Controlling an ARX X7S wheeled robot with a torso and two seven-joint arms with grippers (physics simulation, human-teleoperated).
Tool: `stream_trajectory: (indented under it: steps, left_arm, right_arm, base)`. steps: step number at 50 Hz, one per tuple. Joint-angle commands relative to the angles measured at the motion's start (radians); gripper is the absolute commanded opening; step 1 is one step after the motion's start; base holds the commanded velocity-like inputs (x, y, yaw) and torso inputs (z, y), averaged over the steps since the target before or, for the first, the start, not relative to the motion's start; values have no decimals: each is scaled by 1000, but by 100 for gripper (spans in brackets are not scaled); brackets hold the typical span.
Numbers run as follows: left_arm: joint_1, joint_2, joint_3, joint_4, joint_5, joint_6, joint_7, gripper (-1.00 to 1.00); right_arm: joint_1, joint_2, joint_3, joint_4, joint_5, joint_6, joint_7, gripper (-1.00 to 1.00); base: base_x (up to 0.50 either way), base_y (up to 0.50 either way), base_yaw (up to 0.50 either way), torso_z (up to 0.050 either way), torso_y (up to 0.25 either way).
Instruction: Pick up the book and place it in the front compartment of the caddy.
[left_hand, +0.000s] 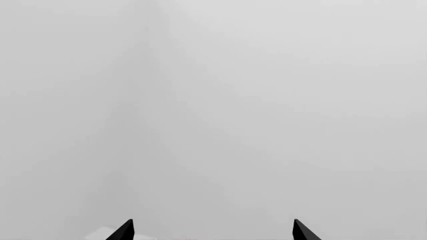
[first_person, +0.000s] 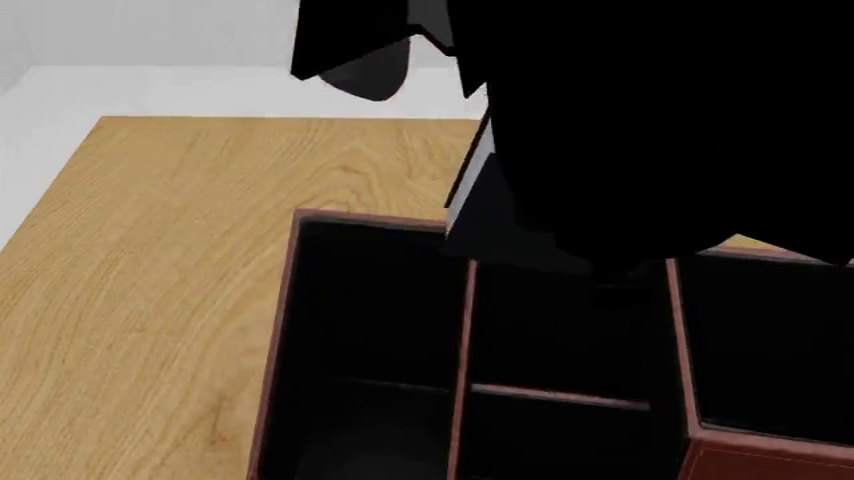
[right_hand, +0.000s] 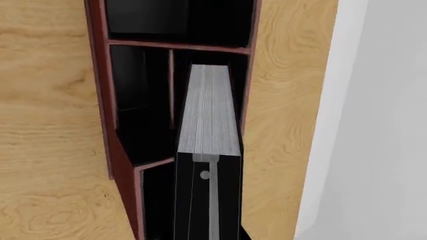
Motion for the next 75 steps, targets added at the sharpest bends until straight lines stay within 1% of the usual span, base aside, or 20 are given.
stream_trajectory:
  steps: [1,14,32,47,54,75]
  left_arm:
    - [62,4,-36,-19,20,21,0,100]
    - [126,3,-75,-37,32,40,7,100]
    - [161,9,-113,-53,16,45,26,100]
    - [178,11,-131,-55,9,38,33,100]
    - [188,15,-137,-63,9,42,36,100]
    - [220,17,-152,-77,15,57,39,100]
  right_arm:
    - [-11,-26,-136,53,-75,-79,-25,-100]
    - [-145,-111,-171,176,-70,-129,41,-100]
    - [-236,-126,-209,234,-77,-156,99,-100]
    - [-305,-140,-190,299,-80,-183,159,-100]
    - [-345,-163,-176,392,-99,-225,215,-100]
    - [-422,-207,-136,525,-108,-286,294,-100]
  base:
    - [0,0,0,0,0]
    - [0,0,0,0,2]
    - [0,0,0,1,1]
    - [0,0,0,0,1]
    - [0,0,0,0,1]
    - [0,0,0,0,1]
